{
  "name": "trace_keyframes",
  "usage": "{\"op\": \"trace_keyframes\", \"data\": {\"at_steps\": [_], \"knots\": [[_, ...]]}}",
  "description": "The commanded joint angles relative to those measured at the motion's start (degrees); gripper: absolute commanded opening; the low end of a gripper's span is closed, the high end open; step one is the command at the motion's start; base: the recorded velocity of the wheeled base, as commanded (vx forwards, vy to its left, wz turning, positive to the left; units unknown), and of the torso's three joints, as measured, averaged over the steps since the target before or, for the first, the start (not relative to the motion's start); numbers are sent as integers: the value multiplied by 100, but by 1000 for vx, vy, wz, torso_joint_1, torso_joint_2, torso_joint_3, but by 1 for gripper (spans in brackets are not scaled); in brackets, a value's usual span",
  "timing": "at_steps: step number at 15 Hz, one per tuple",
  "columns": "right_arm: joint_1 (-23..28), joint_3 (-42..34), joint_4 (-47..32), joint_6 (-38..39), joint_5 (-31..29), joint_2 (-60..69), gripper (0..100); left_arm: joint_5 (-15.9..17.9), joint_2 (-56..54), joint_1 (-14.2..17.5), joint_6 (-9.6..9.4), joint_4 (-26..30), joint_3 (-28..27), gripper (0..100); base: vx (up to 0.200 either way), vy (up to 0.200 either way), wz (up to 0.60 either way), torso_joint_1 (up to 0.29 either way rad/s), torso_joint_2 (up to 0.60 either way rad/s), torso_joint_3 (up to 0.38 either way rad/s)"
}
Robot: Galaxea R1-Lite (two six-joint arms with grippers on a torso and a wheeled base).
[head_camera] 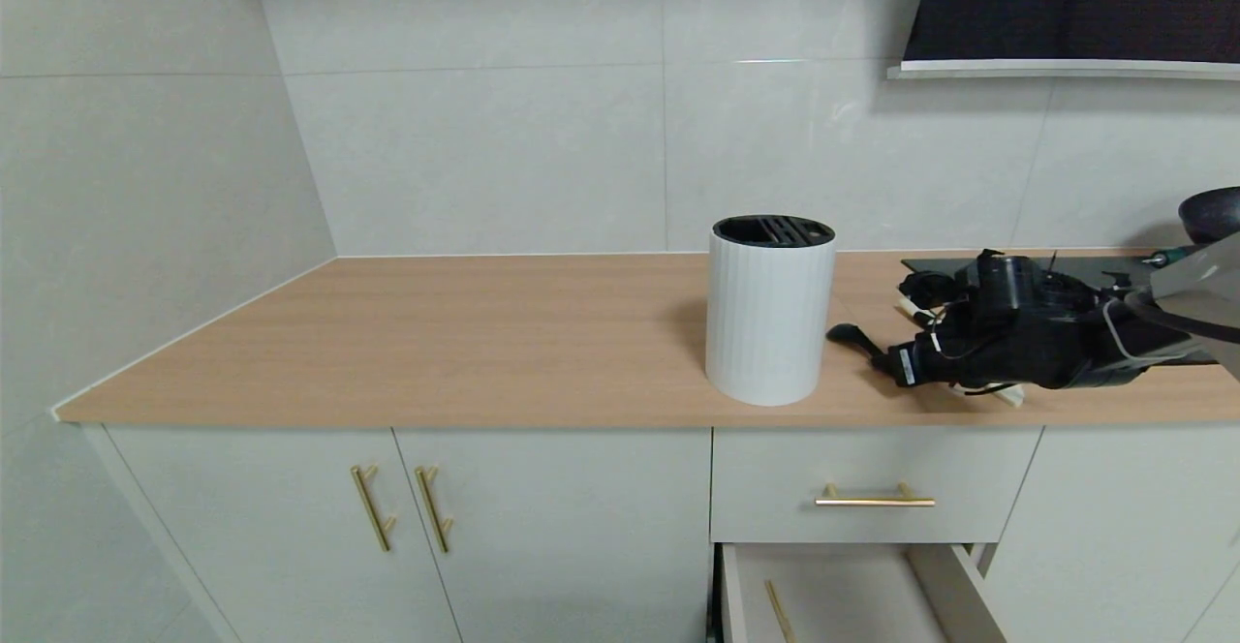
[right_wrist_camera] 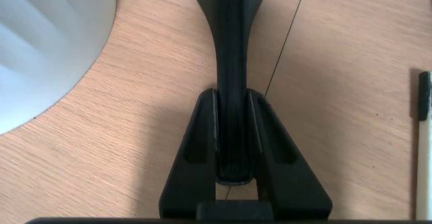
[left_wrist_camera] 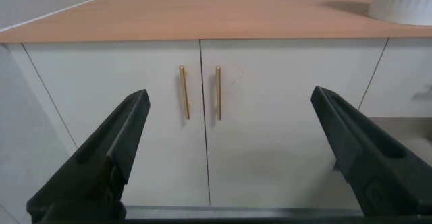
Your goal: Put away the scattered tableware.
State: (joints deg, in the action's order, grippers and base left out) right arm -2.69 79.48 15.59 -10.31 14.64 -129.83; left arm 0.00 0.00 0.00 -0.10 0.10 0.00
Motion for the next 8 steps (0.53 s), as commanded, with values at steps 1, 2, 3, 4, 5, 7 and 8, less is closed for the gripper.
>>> {"op": "trace_keyframes", "data": {"at_steps": [1, 2, 3, 4, 5, 7, 8], "knots": [[-12, -47, -30, 170, -137, 292, 0, -9, 0, 0, 1, -1, 0, 100, 0, 0, 0, 0, 0, 0], [-47, -161, -74, 504, -242, 555, 0, 0, 0, 0, 1, -1, 0, 100, 0, 0, 0, 0, 0, 0], [-73, -390, -171, 803, -269, 924, 0, 0, 0, 0, 1, -1, 0, 100, 0, 0, 0, 0, 0, 0], [-82, -522, -250, 908, -278, 1118, 0, 0, 0, 0, 1, -1, 0, 100, 0, 0, 0, 0, 0, 0], [-100, -961, -548, 1058, -286, 1707, 0, -9, 0, 0, 1, -1, 0, 100, 0, 0, 0, 0, 0, 0], [-109, -1471, -1164, 1233, -313, 2506, 0, 0, 0, 0, 1, -1, 0, 100, 0, 0, 0, 0, 0, 0], [-161, -1822, -1577, 1304, -313, 2990, 0, -9, 0, 0, 1, -1, 0, 100, 0, 0, 0, 0, 0, 0]]}}
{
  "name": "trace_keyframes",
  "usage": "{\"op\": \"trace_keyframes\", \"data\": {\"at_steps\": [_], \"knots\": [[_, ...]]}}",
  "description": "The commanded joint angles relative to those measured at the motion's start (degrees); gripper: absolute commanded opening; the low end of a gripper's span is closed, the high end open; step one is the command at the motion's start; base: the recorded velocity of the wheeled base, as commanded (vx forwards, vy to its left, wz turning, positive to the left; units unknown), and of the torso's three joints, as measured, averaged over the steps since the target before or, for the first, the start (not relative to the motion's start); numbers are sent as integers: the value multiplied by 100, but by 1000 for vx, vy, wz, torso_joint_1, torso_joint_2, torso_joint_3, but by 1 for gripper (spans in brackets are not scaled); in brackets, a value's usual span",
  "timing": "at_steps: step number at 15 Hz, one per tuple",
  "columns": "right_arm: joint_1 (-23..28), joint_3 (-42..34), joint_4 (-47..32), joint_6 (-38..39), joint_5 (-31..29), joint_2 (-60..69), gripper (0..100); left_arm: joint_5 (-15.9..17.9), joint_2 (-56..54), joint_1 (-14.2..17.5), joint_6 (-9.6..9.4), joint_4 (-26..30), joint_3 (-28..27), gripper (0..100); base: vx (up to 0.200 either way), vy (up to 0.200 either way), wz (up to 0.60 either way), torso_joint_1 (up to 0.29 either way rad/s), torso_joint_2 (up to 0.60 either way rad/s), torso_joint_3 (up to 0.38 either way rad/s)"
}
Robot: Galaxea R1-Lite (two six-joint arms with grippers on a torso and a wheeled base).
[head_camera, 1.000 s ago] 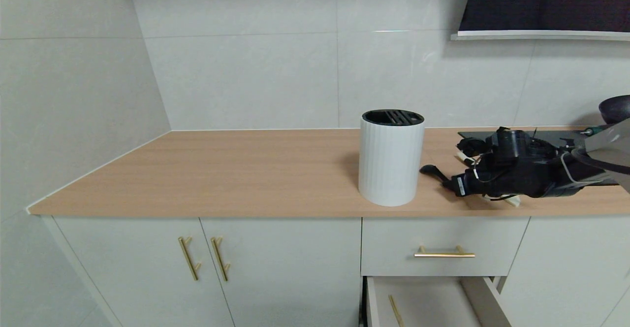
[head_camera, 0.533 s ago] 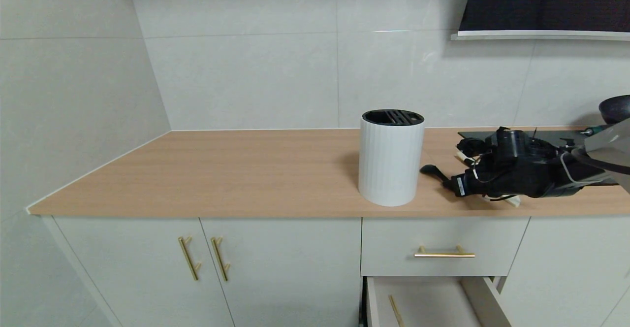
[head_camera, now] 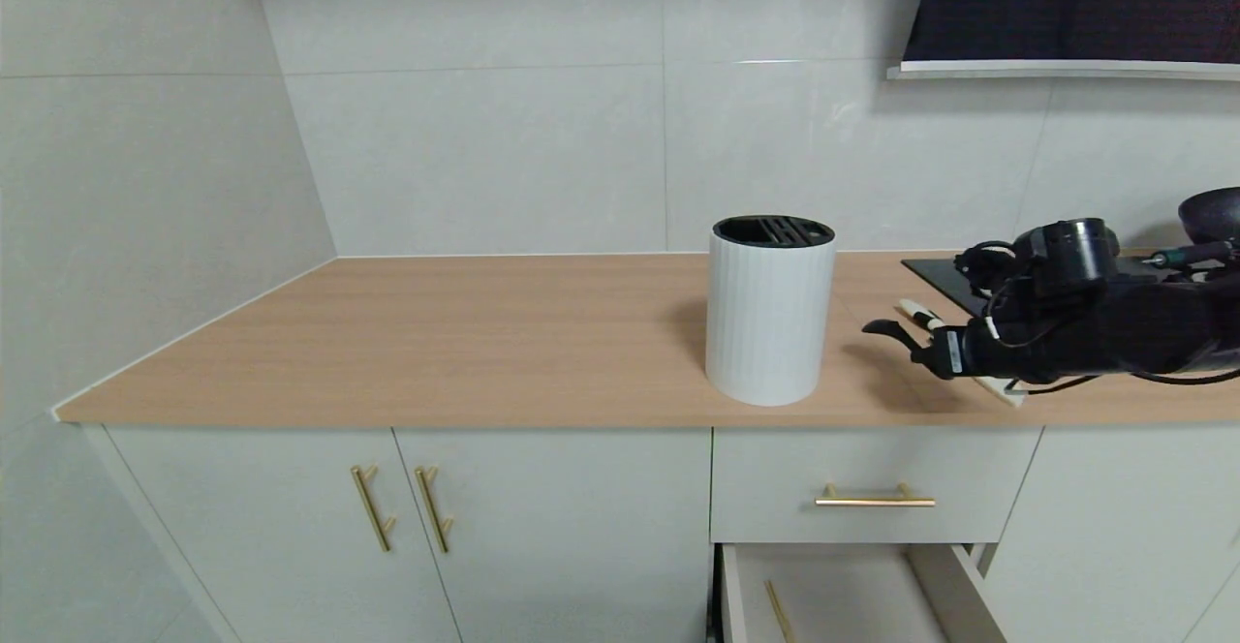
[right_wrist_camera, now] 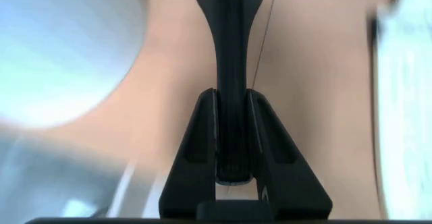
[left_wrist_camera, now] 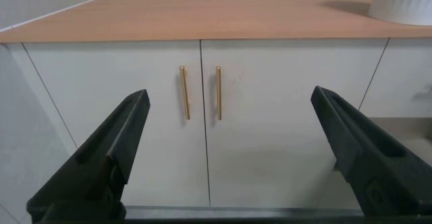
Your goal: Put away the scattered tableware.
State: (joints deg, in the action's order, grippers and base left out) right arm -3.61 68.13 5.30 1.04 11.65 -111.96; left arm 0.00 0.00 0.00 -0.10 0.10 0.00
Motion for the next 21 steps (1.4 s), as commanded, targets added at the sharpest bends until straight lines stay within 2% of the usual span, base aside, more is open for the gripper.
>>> {"op": "trace_keyframes", "data": {"at_steps": [1, 4, 7, 21], "knots": [[-184, -1021, -776, 186, -14, 1589, 0, 0, 0, 0, 1, -1, 0, 100, 0, 0, 0, 0, 0, 0], [-351, -1891, -829, 292, -5, 2547, 0, 0, 0, 0, 1, -1, 0, 100, 0, 0, 0, 0, 0, 0], [-474, -2524, -768, 318, 12, 2785, 0, 0, 0, 0, 1, -1, 0, 100, 0, 0, 0, 0, 0, 0], [-580, -2735, -715, 274, -5, 2301, 0, 0, 0, 0, 1, -1, 0, 100, 0, 0, 0, 0, 0, 0]]}}
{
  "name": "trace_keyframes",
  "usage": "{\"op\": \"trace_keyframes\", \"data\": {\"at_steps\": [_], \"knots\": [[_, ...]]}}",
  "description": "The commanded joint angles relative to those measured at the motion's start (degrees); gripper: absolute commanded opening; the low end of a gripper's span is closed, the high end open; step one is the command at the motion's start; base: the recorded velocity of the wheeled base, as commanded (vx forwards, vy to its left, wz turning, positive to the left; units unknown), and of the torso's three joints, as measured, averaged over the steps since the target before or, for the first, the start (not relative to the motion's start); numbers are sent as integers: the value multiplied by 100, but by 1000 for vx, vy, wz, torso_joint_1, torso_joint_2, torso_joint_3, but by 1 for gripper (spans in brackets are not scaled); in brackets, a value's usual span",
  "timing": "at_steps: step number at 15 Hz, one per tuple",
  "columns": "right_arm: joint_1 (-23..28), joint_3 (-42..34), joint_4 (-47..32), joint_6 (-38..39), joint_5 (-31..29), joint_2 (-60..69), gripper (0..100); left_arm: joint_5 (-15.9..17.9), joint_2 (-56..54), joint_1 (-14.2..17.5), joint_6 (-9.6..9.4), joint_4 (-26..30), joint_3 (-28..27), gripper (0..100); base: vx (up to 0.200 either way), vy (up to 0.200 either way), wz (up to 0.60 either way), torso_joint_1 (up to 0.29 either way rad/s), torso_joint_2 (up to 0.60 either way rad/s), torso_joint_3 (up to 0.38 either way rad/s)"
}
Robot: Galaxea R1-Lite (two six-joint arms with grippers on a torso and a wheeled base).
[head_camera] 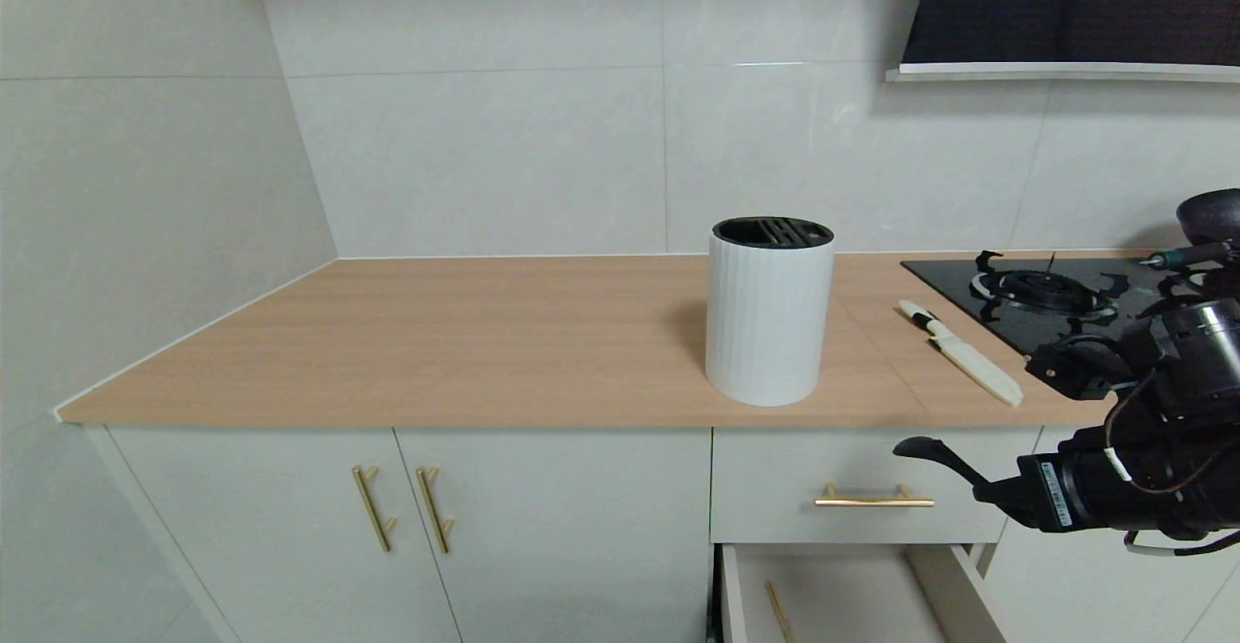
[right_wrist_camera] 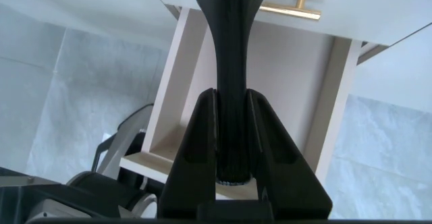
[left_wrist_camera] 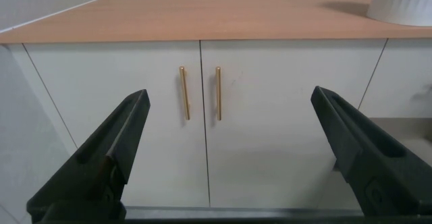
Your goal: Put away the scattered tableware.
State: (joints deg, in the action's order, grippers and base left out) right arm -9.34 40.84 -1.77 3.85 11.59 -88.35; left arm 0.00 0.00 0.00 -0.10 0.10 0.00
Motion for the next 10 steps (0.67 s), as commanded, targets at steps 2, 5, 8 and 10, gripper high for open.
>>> {"op": "trace_keyframes", "data": {"at_steps": [2, 5, 8, 10], "knots": [[-7, -6, -8, 1, 1, -69, 0, 0, 0, 0, 1, -1, 0, 100, 0, 0, 0, -105, 249, 141], [-7, -15, -8, 1, 1, -78, 0, 0, 0, 0, 1, -1, 0, 100, 0, 0, 0, -183, 435, 250], [-7, -67, 1, 1, 1, -86, 0, 0, 0, 0, 1, -1, 0, 100, 0, 0, 0, -193, 474, 277], [-7, -190, 106, 1, 1, -95, 0, 0, 0, 0, 1, -1, 0, 100, 0, 0, 0, -176, 469, 283]]}}
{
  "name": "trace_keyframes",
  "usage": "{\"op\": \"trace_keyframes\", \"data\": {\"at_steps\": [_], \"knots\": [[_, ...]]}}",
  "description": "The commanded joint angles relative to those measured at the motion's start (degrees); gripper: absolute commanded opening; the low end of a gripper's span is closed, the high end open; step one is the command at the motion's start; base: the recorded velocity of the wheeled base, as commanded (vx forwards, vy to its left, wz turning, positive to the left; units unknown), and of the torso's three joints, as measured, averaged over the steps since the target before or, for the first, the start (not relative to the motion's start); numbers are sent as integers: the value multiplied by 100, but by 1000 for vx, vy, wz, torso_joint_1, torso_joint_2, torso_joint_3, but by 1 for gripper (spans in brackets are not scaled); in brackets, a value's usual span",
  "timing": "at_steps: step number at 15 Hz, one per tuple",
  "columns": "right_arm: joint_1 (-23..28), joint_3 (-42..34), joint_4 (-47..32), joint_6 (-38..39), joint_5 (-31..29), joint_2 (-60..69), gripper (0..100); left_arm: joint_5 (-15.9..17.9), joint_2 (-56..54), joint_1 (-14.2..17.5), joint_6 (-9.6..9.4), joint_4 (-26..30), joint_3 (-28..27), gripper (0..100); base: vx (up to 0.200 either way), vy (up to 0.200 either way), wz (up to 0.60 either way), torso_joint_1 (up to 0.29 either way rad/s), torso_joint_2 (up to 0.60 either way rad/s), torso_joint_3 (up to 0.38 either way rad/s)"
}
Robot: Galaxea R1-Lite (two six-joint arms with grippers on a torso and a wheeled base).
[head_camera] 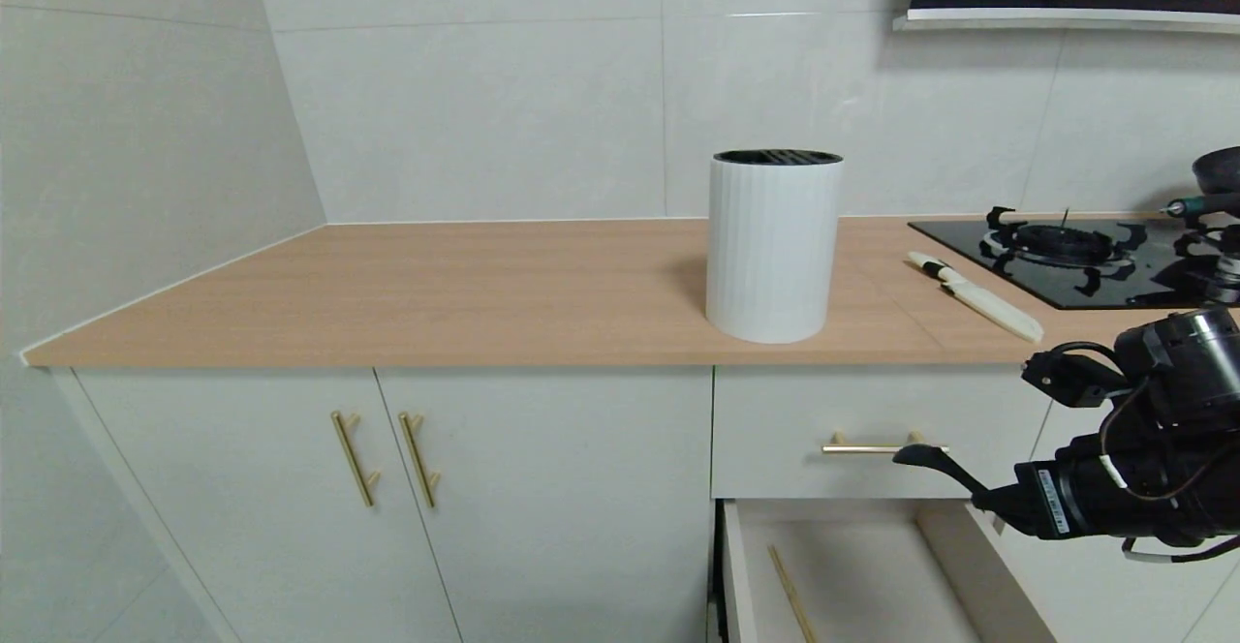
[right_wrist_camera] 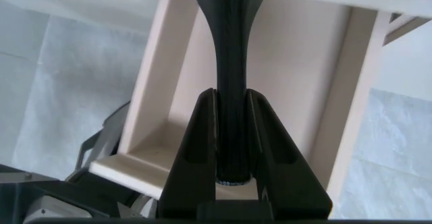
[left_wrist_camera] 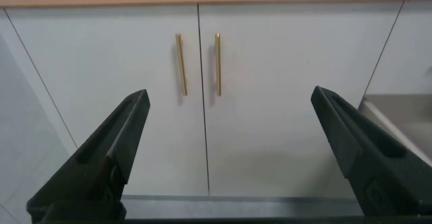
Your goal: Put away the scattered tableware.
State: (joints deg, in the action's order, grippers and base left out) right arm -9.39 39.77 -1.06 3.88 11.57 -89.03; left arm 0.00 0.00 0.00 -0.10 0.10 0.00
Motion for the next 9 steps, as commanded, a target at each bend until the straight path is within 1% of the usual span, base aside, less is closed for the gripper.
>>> {"op": "trace_keyframes", "data": {"at_steps": [1, 8, 9], "knots": [[-2, -92, 115, -1, 3, -36, 0, 0, 0, 0, 1, -1, 0, 100, 0, 0, 0, -168, 442, 286], [-2, -153, 203, -10, 3, -124, 0, 0, 0, 0, 1, -1, 0, 100, 0, 0, 0, -145, 457, 312], [-2, -162, 203, -10, 3, -124, 0, 0, 0, 0, 1, -1, 0, 100, 0, 0, 0, 12, 198, 85]]}}
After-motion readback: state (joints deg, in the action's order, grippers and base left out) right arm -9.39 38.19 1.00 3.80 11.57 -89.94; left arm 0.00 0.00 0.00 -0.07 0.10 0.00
